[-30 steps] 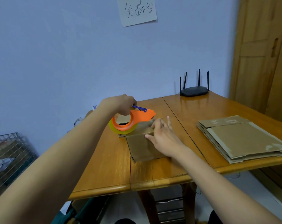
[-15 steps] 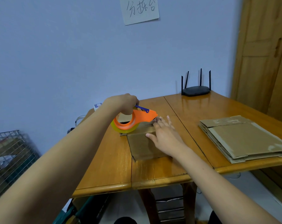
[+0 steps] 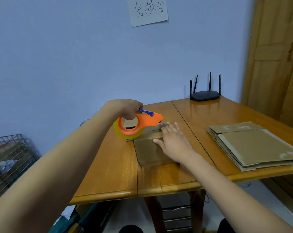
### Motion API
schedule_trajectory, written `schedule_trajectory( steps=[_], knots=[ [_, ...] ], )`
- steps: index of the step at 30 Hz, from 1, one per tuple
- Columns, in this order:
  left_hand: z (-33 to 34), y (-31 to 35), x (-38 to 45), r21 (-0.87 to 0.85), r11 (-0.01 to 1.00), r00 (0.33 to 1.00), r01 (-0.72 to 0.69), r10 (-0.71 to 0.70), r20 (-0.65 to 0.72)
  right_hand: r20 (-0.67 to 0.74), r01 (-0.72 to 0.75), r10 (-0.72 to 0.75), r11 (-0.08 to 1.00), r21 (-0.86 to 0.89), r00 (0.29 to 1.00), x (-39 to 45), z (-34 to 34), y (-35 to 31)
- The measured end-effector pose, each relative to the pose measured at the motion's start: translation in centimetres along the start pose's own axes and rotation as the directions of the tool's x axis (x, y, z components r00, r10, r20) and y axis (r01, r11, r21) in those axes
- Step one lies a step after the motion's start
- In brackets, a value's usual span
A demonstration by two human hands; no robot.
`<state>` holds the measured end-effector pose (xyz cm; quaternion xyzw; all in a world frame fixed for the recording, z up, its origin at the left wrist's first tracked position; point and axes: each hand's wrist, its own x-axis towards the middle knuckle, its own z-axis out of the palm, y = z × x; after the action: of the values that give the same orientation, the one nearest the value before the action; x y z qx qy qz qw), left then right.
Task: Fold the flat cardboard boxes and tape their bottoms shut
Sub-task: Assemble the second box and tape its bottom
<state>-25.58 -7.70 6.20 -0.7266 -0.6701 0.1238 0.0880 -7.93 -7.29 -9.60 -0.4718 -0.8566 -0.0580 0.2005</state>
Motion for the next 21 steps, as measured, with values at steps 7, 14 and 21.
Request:
schedule_trajectory(
  steps=[7,14,21],
  knots=[
    [0.2,-0.2,-0.2,-0.002,1.0,1.0,0.005,-0.005,0.006,0.007,-0.002,0.002,1.0,-0.022,1.0,-0.2,-0.2,-0.3],
    [0.4,-0.2,-0.5,-0.002,1.0,1.0,0.014,-0.014,-0.004,0.021,0.002,-0.001,1.0,-0.029,1.0,-0.5,-0.8,-0.6],
    [0.7,-0.5,-0.3,-0.003,1.0,0.999,0.01,-0.01,-0.031,0.027,0.018,-0.017,0.998,-0.065,0.999,-0.7,-1.5,-0.8]
  ],
)
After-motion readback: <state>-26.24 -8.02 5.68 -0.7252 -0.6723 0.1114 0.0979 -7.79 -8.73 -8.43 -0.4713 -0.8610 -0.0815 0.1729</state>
